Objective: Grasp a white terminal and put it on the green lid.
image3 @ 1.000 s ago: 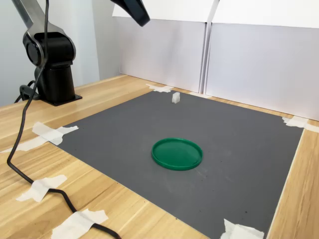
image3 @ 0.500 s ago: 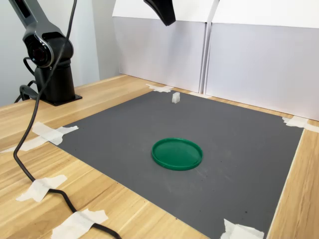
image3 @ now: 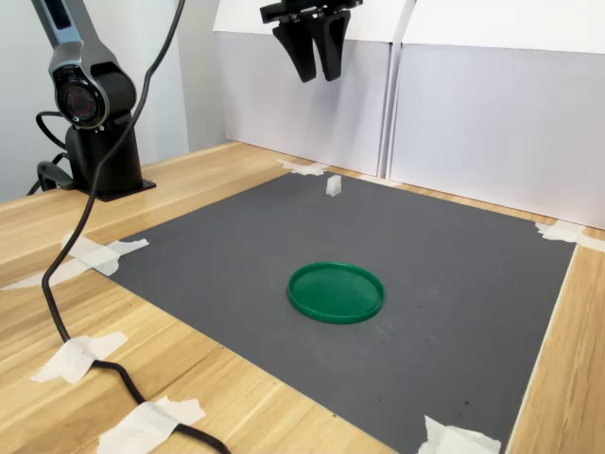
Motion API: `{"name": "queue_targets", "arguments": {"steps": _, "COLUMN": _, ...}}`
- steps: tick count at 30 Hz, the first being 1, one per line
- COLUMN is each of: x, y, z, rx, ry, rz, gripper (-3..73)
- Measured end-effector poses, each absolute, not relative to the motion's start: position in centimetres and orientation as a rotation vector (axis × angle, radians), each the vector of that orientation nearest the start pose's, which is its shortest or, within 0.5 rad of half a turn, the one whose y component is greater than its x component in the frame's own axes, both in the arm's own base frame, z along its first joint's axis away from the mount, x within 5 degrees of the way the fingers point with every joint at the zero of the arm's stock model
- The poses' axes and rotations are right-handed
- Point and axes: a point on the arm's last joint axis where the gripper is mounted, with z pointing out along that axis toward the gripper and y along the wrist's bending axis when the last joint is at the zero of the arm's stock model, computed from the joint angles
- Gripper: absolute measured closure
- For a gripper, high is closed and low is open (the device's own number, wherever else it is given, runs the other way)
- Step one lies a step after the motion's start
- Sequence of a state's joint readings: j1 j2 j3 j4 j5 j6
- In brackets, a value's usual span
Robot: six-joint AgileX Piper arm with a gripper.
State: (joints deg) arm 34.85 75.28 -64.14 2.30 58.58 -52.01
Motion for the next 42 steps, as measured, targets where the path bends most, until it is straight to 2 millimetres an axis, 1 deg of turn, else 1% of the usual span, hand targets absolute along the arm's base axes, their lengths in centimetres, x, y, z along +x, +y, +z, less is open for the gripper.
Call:
{"name": "queue_targets", "arguments": {"steps": 3, "x": 21.4, "y": 15.2, "z": 32.0, "rx": -1.849, "ry": 1.972, "rz": -0.052, "gripper": 5.5}}
{"name": "queue_targets", "arguments": {"steps": 5, "x": 21.6, "y": 15.3, "z": 32.2, "rx": -1.856, "ry": 1.974, "rz": -0.051, "gripper": 3.2}}
{"name": "queue_targets", "arguments": {"steps": 9, "x": 21.6, "y": 15.6, "z": 32.2, "rx": -1.896, "ry": 1.949, "rz": -0.029, "gripper": 2.2}}
{"name": "queue_targets", "arguments": {"steps": 14, "x": 21.4, "y": 16.1, "z": 32.2, "rx": -1.901, "ry": 1.93, "rz": 0.052, "gripper": 2.0}}
{"name": "queue_targets", "arguments": {"steps": 17, "x": 21.6, "y": 16.3, "z": 31.8, "rx": -1.906, "ry": 1.944, "rz": 0.071, "gripper": 2.0}}
{"name": "queue_targets", "arguments": {"steps": 21, "x": 22.3, "y": 16.7, "z": 30.7, "rx": -1.905, "ry": 1.989, "rz": 0.072, "gripper": 1.9}}
{"name": "queue_targets", "arguments": {"steps": 27, "x": 23.5, "y": 17.1, "z": 28.5, "rx": -1.91, "ry": 2.02, "rz": 0.022, "gripper": 1.9}}
{"name": "queue_targets", "arguments": {"steps": 37, "x": 23.6, "y": 17.1, "z": 23.9, "rx": -1.982, "ry": 2.048, "rz": 0.02, "gripper": 1.9}}
{"name": "queue_targets", "arguments": {"steps": 42, "x": 24.2, "y": 17.5, "z": 22.5, "rx": -1.984, "ry": 2.05, "rz": 0.017, "gripper": 1.9}}
